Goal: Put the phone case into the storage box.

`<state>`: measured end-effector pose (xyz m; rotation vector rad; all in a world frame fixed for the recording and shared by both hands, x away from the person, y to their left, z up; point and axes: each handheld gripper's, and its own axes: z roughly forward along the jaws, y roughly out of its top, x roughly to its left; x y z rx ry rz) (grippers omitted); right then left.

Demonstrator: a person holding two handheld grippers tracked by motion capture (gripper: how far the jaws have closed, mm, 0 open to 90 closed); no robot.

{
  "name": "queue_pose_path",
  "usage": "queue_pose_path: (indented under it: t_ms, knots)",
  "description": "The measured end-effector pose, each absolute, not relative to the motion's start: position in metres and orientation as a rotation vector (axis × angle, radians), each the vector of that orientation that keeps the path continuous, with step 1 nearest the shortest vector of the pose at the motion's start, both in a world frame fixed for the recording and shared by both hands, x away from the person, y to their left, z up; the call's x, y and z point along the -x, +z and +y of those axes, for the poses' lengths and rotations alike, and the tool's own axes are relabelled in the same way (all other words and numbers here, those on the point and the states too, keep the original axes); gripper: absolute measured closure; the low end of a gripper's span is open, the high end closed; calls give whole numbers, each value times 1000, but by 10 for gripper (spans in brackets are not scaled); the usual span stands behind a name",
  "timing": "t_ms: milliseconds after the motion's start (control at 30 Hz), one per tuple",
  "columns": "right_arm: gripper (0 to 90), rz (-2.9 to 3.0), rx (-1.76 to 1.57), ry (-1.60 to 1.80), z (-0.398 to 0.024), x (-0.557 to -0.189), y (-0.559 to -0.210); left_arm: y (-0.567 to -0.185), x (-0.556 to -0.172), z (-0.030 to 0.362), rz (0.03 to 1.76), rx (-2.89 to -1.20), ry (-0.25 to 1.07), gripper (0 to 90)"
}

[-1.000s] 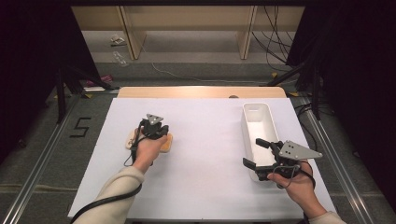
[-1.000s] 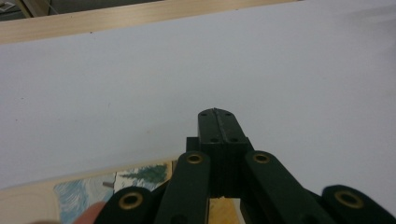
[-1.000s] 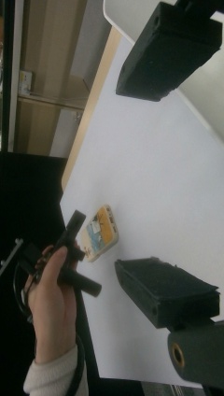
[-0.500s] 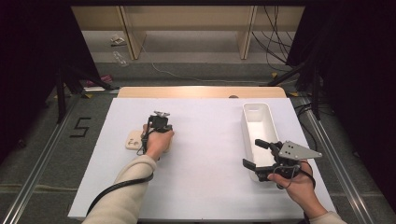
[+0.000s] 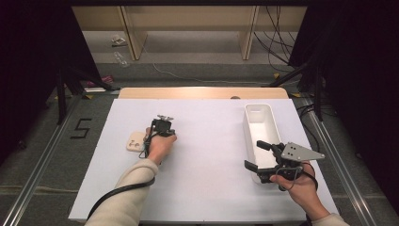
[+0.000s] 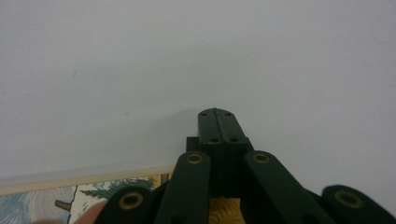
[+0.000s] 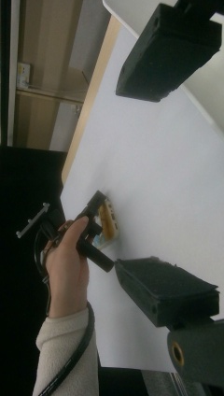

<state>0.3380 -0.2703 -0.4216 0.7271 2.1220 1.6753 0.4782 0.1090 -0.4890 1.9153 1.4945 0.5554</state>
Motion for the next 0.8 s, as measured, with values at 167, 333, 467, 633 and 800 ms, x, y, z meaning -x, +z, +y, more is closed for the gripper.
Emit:
queue_pose_path:
  t_ms: [167, 333, 467, 633, 800]
  knots:
    - [148, 2120, -727, 1681, -270, -338, -422, -488, -461, 107, 1457, -1953, 534, 898]
    - [148, 2114, -733, 1684, -270, -338, -421, -489, -435, 108, 1365, -2013, 527, 898]
    - [149, 2113, -737, 1685, -270, -338, -421, -487, -415, 115, 1335, -2047, 467, 897]
    - [149, 2109, -732, 1681, -270, -337, -421, -485, -396, 123, 1313, -2085, 408, 893]
    - [149, 2110, -735, 1681, -271, -337, -420, -484, -380, 133, 1299, -2121, 394, 896]
